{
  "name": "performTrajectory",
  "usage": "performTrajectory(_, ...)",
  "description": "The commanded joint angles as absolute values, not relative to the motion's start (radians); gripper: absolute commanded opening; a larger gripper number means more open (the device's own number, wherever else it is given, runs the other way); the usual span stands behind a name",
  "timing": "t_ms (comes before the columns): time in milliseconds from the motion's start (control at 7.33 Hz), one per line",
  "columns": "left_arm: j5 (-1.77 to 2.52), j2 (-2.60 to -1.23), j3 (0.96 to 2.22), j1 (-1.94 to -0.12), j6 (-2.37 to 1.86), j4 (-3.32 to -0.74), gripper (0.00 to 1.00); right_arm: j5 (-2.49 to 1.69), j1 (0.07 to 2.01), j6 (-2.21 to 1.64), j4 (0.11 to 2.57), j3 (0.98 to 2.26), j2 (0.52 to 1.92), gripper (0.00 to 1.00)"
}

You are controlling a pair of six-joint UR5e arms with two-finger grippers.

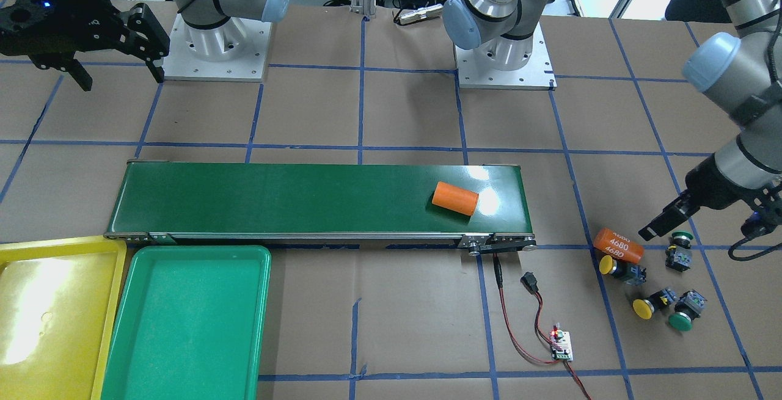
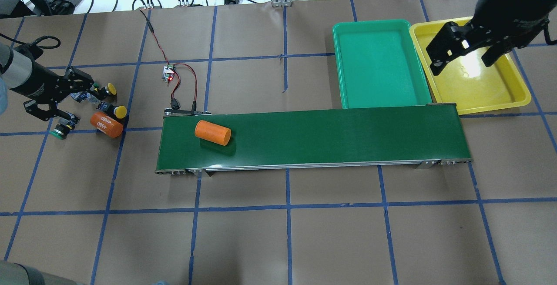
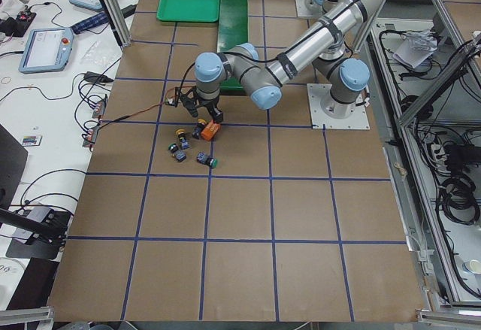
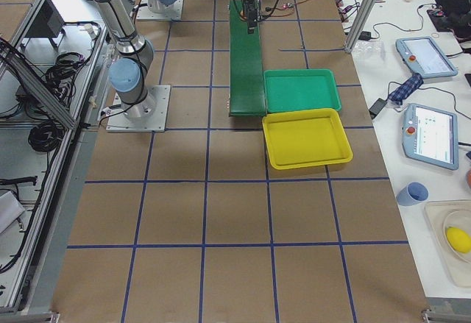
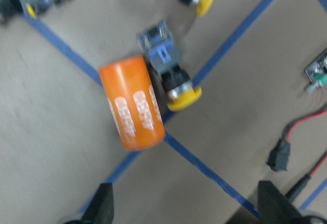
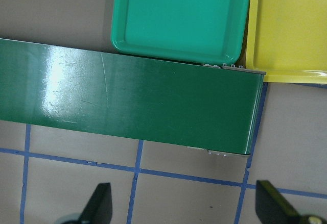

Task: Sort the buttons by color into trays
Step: 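Grasp a green-capped button with left gripper while right gripper moves over belt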

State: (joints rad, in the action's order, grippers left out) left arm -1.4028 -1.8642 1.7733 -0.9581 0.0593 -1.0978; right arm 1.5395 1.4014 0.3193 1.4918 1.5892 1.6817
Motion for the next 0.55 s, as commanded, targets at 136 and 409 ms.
performTrajectory(136,-1.508,-1.980,1.701,-0.822,0.563,-1.086,1.00,1.537,1.377,0.365,1.503,1.627,1.657,1.00)
performTrajectory(409,-1.514,-2.057,1.620,-0.821,0.771,-1.101,1.00,1.537,1.385,0.426,1.571,1.725,1.620,1.00)
